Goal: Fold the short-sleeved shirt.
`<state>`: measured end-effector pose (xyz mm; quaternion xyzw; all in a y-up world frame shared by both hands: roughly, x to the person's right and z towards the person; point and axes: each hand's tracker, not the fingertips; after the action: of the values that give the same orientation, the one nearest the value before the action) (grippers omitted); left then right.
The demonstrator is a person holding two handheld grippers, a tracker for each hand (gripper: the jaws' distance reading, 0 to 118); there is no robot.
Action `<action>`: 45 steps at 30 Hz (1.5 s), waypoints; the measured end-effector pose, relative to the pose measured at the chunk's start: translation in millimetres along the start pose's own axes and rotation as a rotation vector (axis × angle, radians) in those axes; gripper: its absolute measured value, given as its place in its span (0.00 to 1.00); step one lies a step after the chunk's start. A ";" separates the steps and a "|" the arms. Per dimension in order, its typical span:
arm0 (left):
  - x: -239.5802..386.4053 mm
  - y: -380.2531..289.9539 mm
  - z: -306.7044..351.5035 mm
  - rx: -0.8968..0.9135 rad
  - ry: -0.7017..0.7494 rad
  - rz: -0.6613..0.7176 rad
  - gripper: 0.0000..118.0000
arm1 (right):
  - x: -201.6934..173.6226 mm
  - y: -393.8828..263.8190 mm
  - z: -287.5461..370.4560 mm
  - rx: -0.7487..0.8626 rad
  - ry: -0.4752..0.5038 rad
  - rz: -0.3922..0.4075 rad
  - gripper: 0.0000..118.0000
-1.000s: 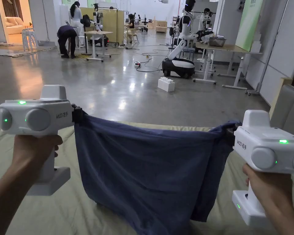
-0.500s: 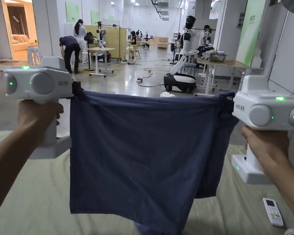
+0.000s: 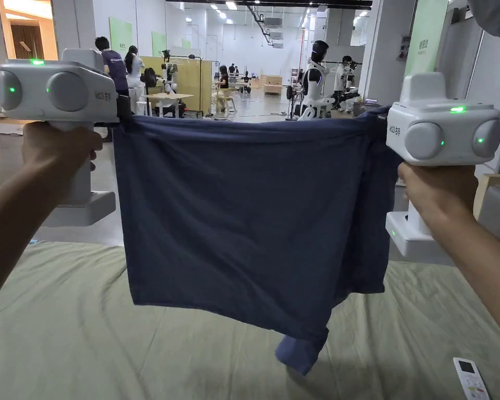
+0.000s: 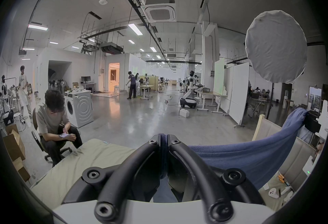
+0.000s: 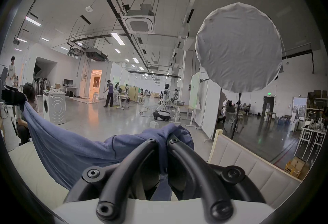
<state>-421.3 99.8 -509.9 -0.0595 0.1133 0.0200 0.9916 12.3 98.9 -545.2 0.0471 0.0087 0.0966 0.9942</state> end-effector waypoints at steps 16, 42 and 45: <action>12.9 -84.6 35.6 -0.130 -0.025 -0.001 0.06 | -7.3 -119.0 55.8 -0.151 0.037 0.043 0.05; -27.4 -354.5 276.5 -0.288 0.022 -0.035 0.06 | -9.8 -283.0 328.9 -0.384 0.099 0.026 0.05; -29.5 -382.2 292.7 -0.346 0.022 -0.034 0.06 | -10.8 -302.0 349.5 -0.452 0.108 0.045 0.05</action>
<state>-364.6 -244.3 -176.8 -0.2313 0.1178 0.0219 0.9655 68.7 -230.3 -226.1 -0.1817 0.0391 0.1206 0.9751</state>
